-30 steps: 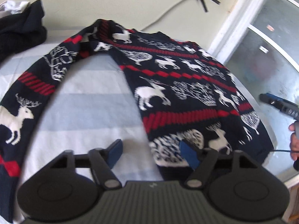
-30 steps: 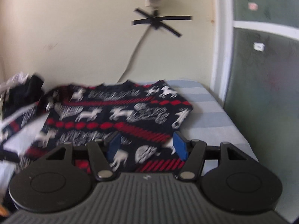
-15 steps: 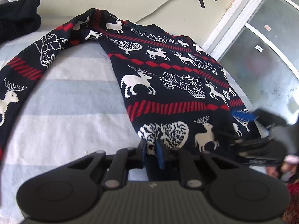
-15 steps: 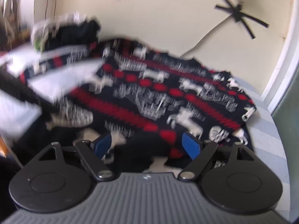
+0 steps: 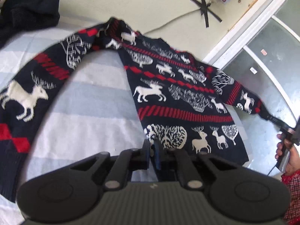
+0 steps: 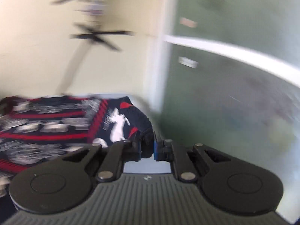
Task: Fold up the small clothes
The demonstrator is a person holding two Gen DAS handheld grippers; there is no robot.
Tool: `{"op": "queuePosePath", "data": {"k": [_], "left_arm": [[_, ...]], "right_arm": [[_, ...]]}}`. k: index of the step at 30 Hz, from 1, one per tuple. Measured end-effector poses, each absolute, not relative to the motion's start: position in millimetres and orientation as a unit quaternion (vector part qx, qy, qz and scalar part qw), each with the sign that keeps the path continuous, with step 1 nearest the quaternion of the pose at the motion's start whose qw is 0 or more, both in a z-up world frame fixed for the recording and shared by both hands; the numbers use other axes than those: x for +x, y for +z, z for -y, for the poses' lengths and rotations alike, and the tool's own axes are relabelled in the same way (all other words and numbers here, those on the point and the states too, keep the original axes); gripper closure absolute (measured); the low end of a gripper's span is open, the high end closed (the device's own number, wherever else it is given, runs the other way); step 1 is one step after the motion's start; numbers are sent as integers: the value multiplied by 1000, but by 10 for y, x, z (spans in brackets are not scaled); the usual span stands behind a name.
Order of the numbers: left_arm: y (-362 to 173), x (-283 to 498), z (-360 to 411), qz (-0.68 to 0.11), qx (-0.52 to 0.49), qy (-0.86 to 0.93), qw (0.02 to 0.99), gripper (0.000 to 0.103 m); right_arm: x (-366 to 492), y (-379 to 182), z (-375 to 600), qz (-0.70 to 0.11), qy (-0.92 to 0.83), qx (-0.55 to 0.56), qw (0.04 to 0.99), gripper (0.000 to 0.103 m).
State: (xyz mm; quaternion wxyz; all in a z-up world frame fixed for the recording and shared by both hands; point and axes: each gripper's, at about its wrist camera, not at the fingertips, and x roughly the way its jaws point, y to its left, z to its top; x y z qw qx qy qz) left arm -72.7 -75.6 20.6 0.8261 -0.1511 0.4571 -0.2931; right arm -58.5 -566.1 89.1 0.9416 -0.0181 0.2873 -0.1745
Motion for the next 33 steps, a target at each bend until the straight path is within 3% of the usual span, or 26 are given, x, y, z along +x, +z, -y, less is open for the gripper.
{"op": "queuePosePath", "data": {"k": [2, 3, 7, 8, 10, 12, 13, 14, 18, 22, 25, 28, 30, 33], "left_arm": [[147, -705, 784, -476, -148, -287, 818, 94], [124, -706, 795, -483, -146, -286, 815, 91], [99, -742, 783, -482, -158, -319, 801, 56], [103, -753, 805, -481, -158, -325, 799, 52], [90, -764, 894, -482, -147, -336, 796, 55], [87, -783, 999, -478, -127, -331, 804, 77], [81, -769, 1043, -485, -111, -326, 804, 93], [89, -753, 1017, -488, -114, -325, 802, 93], [377, -875, 667, -455, -148, -339, 810, 95], [625, -1191, 470, -418, -119, -313, 844, 98], [397, -1217, 454, -445, -112, -295, 838, 97], [150, -1184, 510, -488, -118, -271, 821, 97], [145, -1219, 444, -481, -131, -277, 822, 94], [301, -1311, 210, -433, -129, -259, 854, 75]], "right_arm": [[-580, 703, 5856, -321, -243, -14, 915, 64], [-624, 634, 5884, -331, -254, -6, 909, 61], [-1028, 506, 5719, -328, -120, 90, 933, 44], [-1099, 465, 5647, -331, -93, 103, 933, 44], [-1168, 347, 5475, -350, -63, 111, 928, 44], [-1140, 198, 5310, -376, -49, 114, 918, 51], [-1086, 117, 5242, -391, -33, 119, 912, 77], [-1107, 109, 5166, -378, -41, 105, 919, 94], [-1104, 438, 5037, -353, -5, 123, 928, 95], [-1289, 858, 4931, -336, 15, 85, 938, 95], [-1355, 722, 4893, -385, 17, 77, 919, 95], [-1219, 244, 4794, -461, 6, 35, 887, 92], [-1191, 298, 4773, -433, -23, 11, 901, 83], [-1057, 644, 4727, -379, -35, 6, 925, 76]]}}
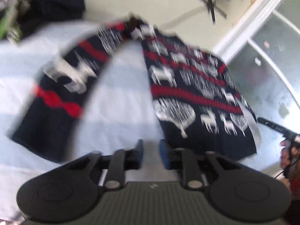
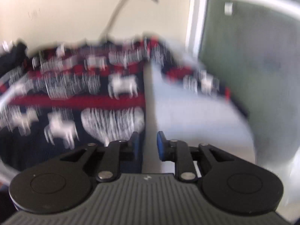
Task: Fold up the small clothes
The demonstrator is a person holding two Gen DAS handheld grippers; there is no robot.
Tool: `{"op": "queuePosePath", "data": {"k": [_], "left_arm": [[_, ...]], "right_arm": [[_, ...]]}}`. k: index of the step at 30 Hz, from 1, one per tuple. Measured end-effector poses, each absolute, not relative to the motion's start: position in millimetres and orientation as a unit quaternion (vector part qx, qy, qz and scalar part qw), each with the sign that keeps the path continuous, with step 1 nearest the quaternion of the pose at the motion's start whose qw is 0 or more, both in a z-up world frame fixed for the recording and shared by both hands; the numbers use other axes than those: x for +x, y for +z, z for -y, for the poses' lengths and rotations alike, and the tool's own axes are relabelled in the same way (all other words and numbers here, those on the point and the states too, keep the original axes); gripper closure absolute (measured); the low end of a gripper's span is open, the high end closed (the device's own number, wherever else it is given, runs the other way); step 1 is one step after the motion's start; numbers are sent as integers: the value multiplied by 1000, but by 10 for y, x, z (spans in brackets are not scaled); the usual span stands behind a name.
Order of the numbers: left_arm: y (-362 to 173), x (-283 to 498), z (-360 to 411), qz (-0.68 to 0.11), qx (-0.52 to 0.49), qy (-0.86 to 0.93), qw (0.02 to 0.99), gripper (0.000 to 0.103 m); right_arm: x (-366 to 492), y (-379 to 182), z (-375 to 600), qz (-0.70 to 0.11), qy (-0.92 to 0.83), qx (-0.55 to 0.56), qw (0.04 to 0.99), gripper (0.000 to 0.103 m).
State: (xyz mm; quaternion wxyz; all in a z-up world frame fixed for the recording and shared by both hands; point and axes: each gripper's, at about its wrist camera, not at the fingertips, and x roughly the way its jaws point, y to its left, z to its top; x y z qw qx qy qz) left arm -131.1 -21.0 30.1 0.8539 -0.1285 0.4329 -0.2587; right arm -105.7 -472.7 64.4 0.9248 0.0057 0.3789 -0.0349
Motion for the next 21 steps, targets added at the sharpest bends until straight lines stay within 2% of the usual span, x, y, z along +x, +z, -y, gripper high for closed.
{"op": "queuePosePath", "data": {"k": [2, 7, 11, 15, 16, 19, 21], "left_arm": [[426, -1378, -24, -398, -136, -234, 876, 65], [633, -1529, -733, -337, -186, -155, 910, 54], [692, -1697, -1222, -320, -216, -97, 917, 52], [703, -1846, -1571, -309, -239, -58, 919, 50], [698, -1872, -1625, -306, -244, -53, 919, 49], [647, -1860, -1699, -308, -253, -44, 916, 48], [624, -1802, -1671, -314, -258, -45, 913, 48]], "right_arm": [[-882, 850, 4553, -354, 14, 19, 935, 76], [-317, 904, 3594, -365, 224, 83, 900, 71], [134, 537, 2588, -438, 352, 163, 811, 71], [419, 152, 1843, -496, 360, 171, 771, 71], [500, 65, 1739, -510, 355, 176, 763, 74], [573, -10, 1592, -515, 360, 220, 747, 75], [631, -59, 1480, -515, 361, 227, 744, 89]]}}
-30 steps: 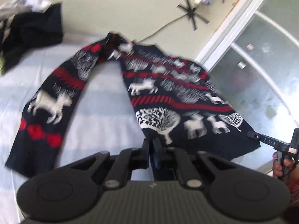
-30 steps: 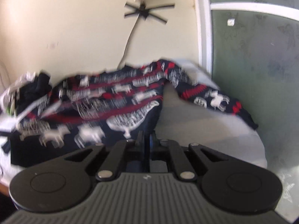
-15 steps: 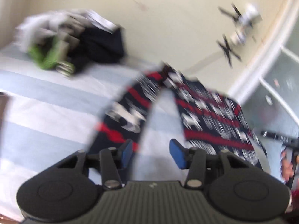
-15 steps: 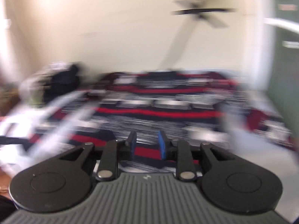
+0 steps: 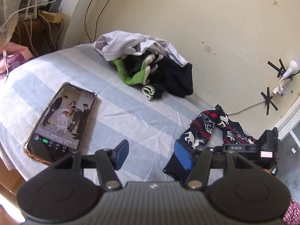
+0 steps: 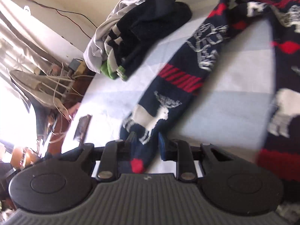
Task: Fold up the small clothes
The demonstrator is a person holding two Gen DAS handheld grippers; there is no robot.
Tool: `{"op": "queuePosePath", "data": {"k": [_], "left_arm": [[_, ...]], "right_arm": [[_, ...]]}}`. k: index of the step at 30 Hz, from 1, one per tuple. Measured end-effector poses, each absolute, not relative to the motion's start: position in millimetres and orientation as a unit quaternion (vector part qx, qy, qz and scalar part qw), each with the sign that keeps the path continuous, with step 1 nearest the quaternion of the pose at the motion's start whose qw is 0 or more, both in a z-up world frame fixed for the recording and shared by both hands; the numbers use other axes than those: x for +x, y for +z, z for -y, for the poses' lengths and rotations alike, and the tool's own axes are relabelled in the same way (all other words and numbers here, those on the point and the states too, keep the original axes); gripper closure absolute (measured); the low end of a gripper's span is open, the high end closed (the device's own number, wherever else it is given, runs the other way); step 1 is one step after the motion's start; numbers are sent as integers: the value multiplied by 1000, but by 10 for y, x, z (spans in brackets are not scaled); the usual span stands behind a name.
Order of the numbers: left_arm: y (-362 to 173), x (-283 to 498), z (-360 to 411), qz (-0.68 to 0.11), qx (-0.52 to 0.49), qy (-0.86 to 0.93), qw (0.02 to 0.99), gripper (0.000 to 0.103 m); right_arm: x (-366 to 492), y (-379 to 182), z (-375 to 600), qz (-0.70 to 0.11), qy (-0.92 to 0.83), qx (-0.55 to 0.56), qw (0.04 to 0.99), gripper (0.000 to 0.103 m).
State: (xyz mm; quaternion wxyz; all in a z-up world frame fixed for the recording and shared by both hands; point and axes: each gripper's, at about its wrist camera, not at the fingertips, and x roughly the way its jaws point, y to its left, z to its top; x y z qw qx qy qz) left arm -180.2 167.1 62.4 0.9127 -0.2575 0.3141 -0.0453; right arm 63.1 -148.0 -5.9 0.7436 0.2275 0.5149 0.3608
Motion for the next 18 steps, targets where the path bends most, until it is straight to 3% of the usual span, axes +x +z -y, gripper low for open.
{"op": "queuePosePath", "data": {"k": [1, 5, 8, 14, 18], "left_arm": [[616, -1777, -1656, -317, -256, -49, 912, 48], [685, -1690, -1485, -314, -238, -67, 917, 48], [770, -1524, -1312, -314, -231, -79, 918, 48], [971, -1059, -692, -314, -209, -124, 918, 46], [1099, -490, 51, -320, -194, -139, 917, 42]], "right_arm": [[650, -68, 1438, -518, 355, 219, 747, 94], [692, 124, 1676, -500, 380, 225, 745, 95], [713, 571, 2066, -446, 396, 193, 779, 95], [981, 1501, 3201, -353, 287, 48, 889, 95], [1391, 1605, 3736, -308, 154, -99, 933, 94]]}}
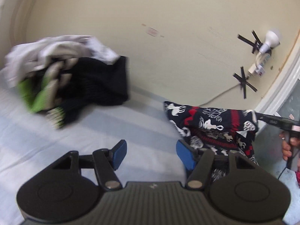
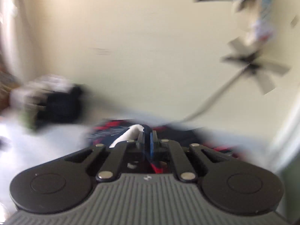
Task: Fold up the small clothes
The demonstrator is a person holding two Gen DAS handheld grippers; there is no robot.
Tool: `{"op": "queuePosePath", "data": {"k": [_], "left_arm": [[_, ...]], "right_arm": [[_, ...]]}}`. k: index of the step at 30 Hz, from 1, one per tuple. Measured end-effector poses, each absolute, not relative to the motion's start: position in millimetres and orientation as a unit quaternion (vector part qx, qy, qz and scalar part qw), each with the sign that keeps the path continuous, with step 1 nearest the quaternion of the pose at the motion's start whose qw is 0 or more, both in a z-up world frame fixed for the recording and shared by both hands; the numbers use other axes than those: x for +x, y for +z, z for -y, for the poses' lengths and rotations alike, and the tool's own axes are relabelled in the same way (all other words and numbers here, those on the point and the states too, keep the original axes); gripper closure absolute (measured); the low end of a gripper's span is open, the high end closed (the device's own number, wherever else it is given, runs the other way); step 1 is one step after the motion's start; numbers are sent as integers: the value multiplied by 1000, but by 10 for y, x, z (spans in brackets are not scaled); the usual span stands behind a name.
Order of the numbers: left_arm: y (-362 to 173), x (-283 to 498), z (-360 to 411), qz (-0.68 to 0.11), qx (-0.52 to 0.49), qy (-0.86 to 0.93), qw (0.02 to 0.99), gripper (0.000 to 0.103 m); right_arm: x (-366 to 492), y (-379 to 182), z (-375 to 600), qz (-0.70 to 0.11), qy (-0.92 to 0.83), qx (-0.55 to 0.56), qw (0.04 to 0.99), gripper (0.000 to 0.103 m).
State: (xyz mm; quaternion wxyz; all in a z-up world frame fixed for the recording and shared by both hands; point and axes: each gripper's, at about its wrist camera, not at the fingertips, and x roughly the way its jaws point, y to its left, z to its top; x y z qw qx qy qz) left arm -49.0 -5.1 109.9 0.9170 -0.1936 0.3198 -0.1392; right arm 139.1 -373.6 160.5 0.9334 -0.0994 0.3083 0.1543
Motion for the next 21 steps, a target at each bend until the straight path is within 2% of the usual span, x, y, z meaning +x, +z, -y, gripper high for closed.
{"op": "queuePosePath", "data": {"k": [3, 4, 9, 13, 14, 15, 16, 17, 18, 20, 21], "left_arm": [[1034, 144, 457, -346, -172, -161, 908, 41], [991, 355, 594, -355, -163, -164, 906, 41], [628, 1257, 1057, -408, -145, -158, 887, 41], [275, 1710, 1265, -436, -139, -144, 878, 41], [260, 1702, 1307, -415, -134, -139, 889, 43], [249, 1699, 1369, -408, -123, -135, 895, 48], [234, 1702, 1444, -404, -104, -136, 898, 84], [231, 1690, 1515, -395, -78, -129, 906, 91], [240, 1668, 1588, -372, -43, -114, 920, 91], [184, 1653, 1706, -349, 15, -86, 933, 91], [142, 1638, 1738, -345, 25, -83, 935, 90]], "right_arm": [[1812, 1256, 4050, -318, 84, -161, 931, 77], [1895, 1148, 4230, -326, 56, -150, 932, 65], [1878, 774, 5017, -373, 75, 44, 924, 64], [1778, 509, 5210, -385, 42, 75, 919, 57], [1787, 456, 5259, -388, 30, 81, 918, 57], [1814, 391, 5337, -392, 18, 90, 915, 57], [1854, 327, 5364, -396, 4, 103, 912, 57], [1885, 276, 5383, -399, -4, 118, 909, 57], [1926, 209, 5400, -401, -6, 131, 907, 58], [1994, 100, 5386, -408, -21, 129, 904, 67], [2008, 69, 5404, -405, -32, 124, 905, 67]]}}
